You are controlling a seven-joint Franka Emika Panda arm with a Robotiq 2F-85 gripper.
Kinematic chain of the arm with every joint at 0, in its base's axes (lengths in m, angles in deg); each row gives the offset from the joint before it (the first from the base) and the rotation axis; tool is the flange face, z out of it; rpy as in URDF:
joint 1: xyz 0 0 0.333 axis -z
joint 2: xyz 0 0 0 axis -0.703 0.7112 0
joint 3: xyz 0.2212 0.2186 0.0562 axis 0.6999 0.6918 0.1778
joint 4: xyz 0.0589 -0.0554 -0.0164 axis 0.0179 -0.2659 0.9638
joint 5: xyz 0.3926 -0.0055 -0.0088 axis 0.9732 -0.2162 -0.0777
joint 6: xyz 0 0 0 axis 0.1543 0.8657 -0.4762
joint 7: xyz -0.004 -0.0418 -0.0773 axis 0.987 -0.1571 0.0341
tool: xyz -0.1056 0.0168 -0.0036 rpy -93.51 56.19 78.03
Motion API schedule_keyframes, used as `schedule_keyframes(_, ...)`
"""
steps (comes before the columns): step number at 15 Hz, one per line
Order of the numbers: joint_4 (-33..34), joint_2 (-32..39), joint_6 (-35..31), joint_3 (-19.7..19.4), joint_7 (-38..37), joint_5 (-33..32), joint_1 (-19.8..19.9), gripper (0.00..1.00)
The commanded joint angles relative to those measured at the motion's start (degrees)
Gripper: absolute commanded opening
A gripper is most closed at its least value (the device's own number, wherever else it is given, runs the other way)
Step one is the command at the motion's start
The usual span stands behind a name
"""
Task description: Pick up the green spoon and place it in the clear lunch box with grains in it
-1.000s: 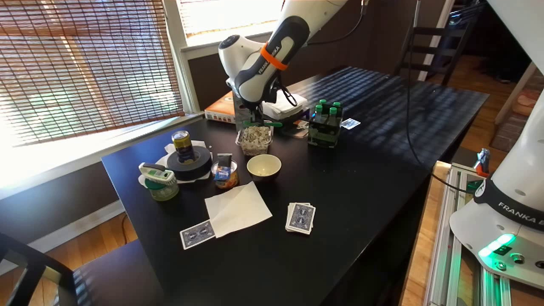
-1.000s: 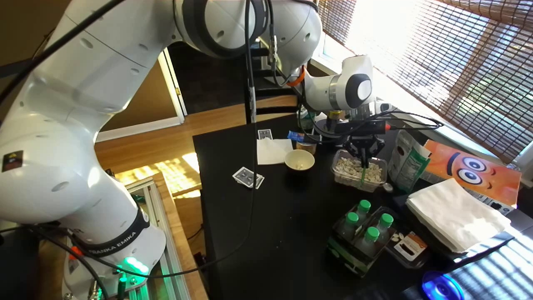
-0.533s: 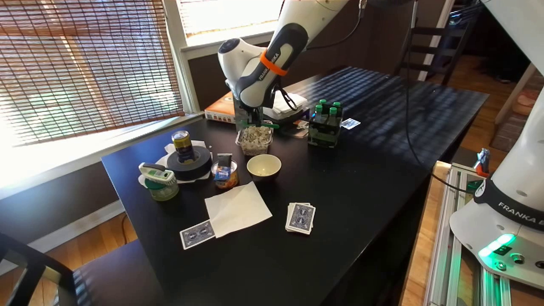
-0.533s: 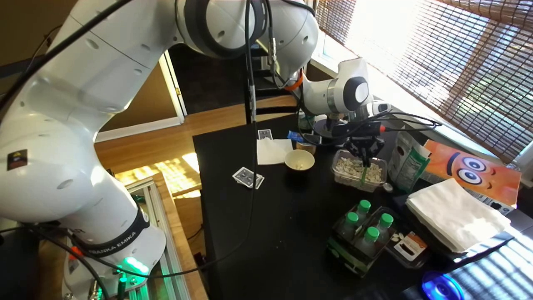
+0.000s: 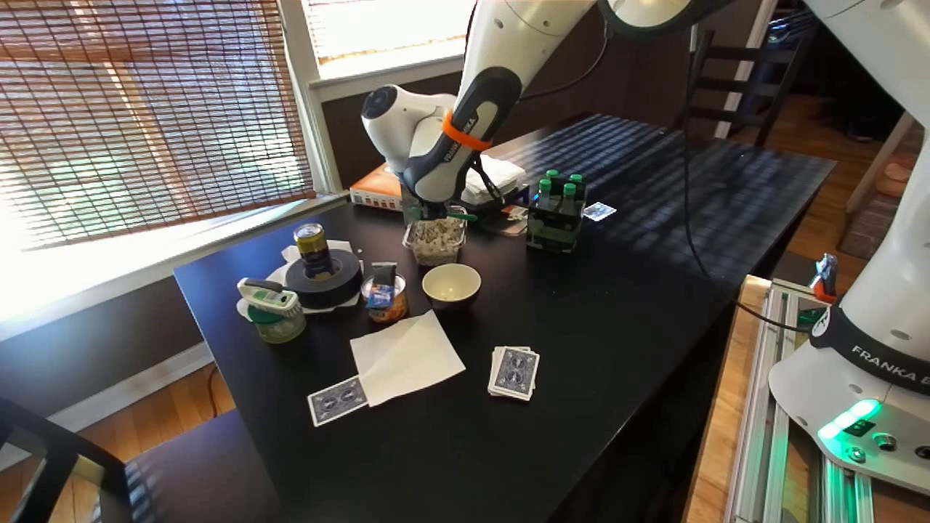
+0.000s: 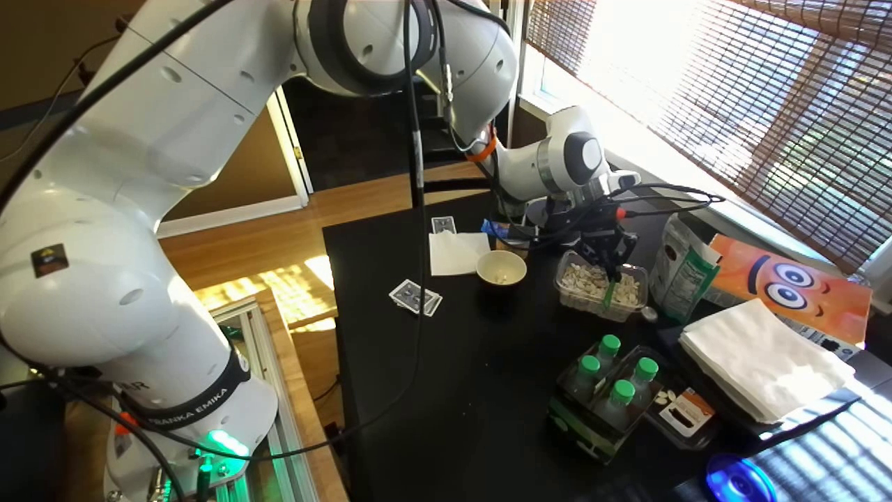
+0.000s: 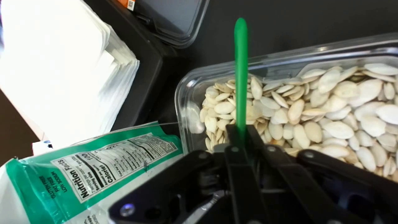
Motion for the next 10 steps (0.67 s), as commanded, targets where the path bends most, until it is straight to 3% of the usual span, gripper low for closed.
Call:
schedule_keyframes(1,2.92,2.85,0.02,-2.06,-3.87,-3.77,-1.85,0.02)
schedule_keyframes(8,5.24,4.61,1.53,-2.66,-7.31,-7.03,-3.10,0.02)
schedule_keyframes(9,5.24,4.52,1.72,-1.87,-6.60,-6.68,-2.68,0.09)
schedule_keyframes(10,5.22,4.35,2.12,-1.27,-5.93,-6.21,-2.35,0.34)
